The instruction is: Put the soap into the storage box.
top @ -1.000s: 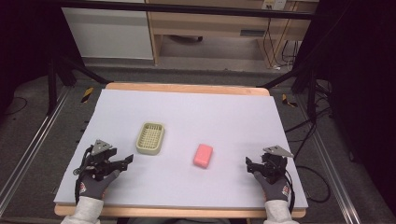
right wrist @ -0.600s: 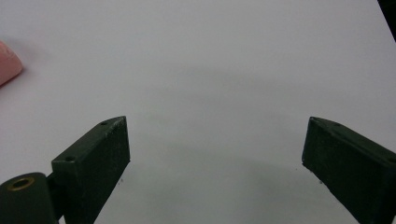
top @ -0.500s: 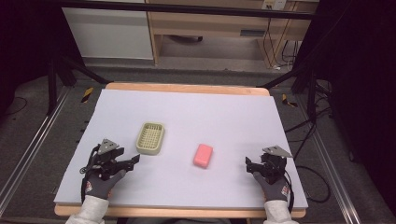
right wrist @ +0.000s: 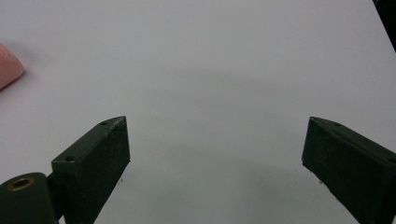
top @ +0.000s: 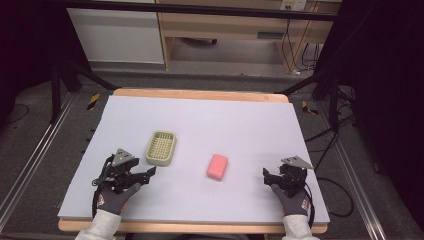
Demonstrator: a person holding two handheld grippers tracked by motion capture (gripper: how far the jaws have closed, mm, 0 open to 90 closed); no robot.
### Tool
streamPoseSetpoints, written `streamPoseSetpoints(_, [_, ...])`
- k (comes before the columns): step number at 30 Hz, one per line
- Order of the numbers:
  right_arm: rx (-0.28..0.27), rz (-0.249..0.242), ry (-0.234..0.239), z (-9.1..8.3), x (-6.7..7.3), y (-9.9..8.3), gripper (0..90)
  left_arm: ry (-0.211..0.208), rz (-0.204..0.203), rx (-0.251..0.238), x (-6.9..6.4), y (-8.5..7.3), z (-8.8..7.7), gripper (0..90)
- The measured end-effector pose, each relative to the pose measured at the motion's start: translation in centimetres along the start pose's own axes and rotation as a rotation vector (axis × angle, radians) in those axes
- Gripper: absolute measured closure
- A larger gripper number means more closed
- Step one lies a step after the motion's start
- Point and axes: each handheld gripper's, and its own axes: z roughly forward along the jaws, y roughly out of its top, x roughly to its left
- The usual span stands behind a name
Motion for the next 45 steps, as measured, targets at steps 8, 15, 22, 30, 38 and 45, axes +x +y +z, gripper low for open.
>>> streamPoseSetpoints(8, [-0.002, 0.004, 0.002, 0.0, -0.1, 0.0, 7.9, -0.017, 0.016, 0.003, -0.8, 0.4, 0.2, 25.6])
streamPoseSetpoints(15, [-0.003, 0.006, 0.001, 0.0, 0.0, 0.0, 7.7, -0.027, 0.039, 0.011, -1.3, 0.9, 0.4, 25.1])
streamPoseSetpoints(22, [-0.002, 0.005, -0.001, 0.0, 0.1, 0.0, 7.4, -0.030, 0.051, 0.012, -1.7, 1.5, 0.5, 25.0])
streamPoseSetpoints(30, [-0.002, 0.006, -0.001, 0.0, 0.2, 0.0, 7.3, -0.036, 0.061, -0.001, -2.3, 2.8, 0.5, 24.9])
streamPoseSetpoints(38, [-0.002, -0.001, 0.009, 0.0, 0.3, 0.0, 7.3, -0.050, 0.074, -0.011, -3.3, 4.2, 0.9, 24.6])
streamPoseSetpoints(45, [-0.005, -0.001, 0.010, 0.0, 0.3, 0.0, 7.3, -0.067, 0.097, -0.019, -4.8, 5.7, 1.6, 24.0])
